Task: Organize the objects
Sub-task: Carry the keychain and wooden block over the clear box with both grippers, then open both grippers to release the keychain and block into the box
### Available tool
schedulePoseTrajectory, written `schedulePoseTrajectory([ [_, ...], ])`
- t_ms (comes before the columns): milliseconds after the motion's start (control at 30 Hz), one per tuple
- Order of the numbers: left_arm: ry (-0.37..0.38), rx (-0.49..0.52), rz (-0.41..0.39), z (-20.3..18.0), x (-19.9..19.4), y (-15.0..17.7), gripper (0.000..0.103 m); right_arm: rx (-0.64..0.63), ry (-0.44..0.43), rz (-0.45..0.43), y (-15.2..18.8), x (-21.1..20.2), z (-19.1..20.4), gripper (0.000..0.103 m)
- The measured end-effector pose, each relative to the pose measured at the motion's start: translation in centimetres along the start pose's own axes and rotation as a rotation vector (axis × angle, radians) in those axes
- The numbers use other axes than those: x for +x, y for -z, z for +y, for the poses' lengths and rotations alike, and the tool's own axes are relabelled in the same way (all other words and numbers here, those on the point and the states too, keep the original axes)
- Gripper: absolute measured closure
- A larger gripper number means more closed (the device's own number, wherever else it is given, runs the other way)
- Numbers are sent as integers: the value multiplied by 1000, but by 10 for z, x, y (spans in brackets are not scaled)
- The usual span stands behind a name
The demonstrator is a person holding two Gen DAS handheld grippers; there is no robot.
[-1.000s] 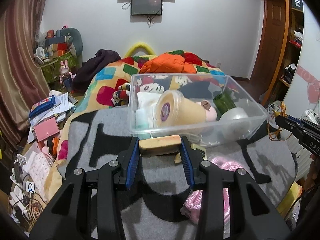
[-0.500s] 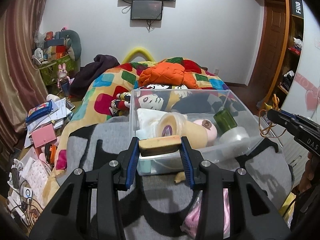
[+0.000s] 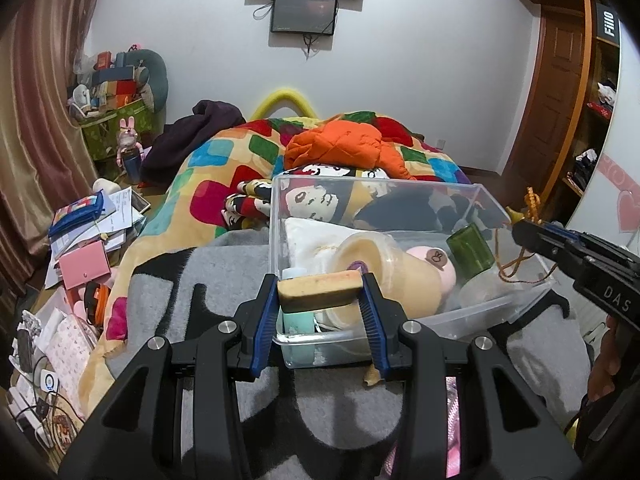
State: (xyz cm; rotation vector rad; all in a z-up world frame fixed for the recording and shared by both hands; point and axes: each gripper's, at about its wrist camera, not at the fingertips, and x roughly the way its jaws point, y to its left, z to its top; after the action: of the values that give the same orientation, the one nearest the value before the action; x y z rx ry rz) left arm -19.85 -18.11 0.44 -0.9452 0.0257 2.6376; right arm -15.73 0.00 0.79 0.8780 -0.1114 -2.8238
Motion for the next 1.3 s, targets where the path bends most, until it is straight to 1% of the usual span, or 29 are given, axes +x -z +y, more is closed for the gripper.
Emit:
schedulePoseTrajectory([
  [200,-4,11,-5,0,4,1,63,-5,-8,45,4,20,3,85],
  [433,-2,50,-11,-7,7,0,63,-13,-22,100,10,41,6,85],
  [700,13,49,17,-8,16,2,63,-21,-30,135,16,53,8,85],
  [867,27,37,34,-7,17,2,63,-24,-42,135,17,54,9,85],
  [1067,29,33,42,-6,17,2,62,-43,-31,131,17,53,13,85],
  [1300,40,37,41,-8,12,2,56,-43,-23,140,15,52,13,85],
])
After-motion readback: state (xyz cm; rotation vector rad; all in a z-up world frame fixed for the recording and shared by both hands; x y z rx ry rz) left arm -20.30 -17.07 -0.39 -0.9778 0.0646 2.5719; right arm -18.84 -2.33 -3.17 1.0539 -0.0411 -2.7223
